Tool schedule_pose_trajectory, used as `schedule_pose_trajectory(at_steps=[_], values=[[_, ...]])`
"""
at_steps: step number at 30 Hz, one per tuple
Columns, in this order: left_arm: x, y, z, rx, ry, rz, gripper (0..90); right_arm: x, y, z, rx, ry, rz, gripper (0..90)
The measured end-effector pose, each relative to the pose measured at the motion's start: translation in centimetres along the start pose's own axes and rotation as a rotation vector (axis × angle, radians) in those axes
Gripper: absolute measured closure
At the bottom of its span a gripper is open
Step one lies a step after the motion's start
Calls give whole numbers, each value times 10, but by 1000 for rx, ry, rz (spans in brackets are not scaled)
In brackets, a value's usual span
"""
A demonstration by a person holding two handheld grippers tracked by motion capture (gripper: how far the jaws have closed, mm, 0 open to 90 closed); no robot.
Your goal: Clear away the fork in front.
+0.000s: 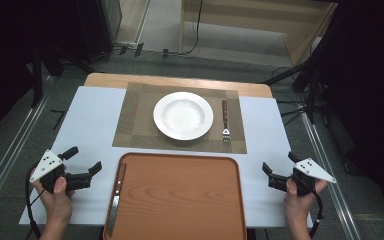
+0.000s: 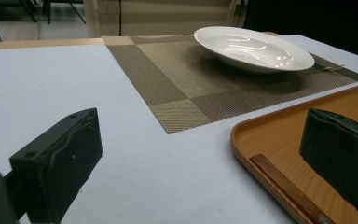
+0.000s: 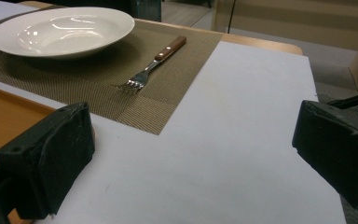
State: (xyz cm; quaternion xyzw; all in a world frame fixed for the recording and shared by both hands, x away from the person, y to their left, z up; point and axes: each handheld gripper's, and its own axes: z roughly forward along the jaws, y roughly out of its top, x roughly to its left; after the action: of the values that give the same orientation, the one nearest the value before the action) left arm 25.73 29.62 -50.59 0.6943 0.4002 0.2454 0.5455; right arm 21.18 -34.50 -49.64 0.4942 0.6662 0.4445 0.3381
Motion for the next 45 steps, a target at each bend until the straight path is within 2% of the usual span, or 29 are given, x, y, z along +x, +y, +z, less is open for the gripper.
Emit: schedule_pose_trajectory(at_steps=[7,14,16,18,20,27,30,33,38,45], values=[[0,0,0,0,-5,8,0,5,22,20,40,16,-28,0],[1,0,-2,-15,-43,11,0,8,41,44,79,42,-43,0],[2,0,-3,-14,-70,6,4,11,48,53,94,52,-46,0],[2,0,-4,-16,-65,4,65,13,53,61,104,54,-50,0],[2,1,-4,-11,-78,8,135,16,59,69,113,60,-54,0],[6,1,-6,-20,-92,-14,130,22,77,97,149,75,-62,0],[5,1,-5,-17,-67,-23,59,23,82,108,166,76,-64,0],[4,1,-5,-9,-69,-20,0,23,86,119,194,76,-75,0],[3,1,-4,-2,-56,-10,0,22,91,135,225,78,-70,0],[3,1,-4,-1,-50,-17,0,20,100,154,271,69,-59,0]])
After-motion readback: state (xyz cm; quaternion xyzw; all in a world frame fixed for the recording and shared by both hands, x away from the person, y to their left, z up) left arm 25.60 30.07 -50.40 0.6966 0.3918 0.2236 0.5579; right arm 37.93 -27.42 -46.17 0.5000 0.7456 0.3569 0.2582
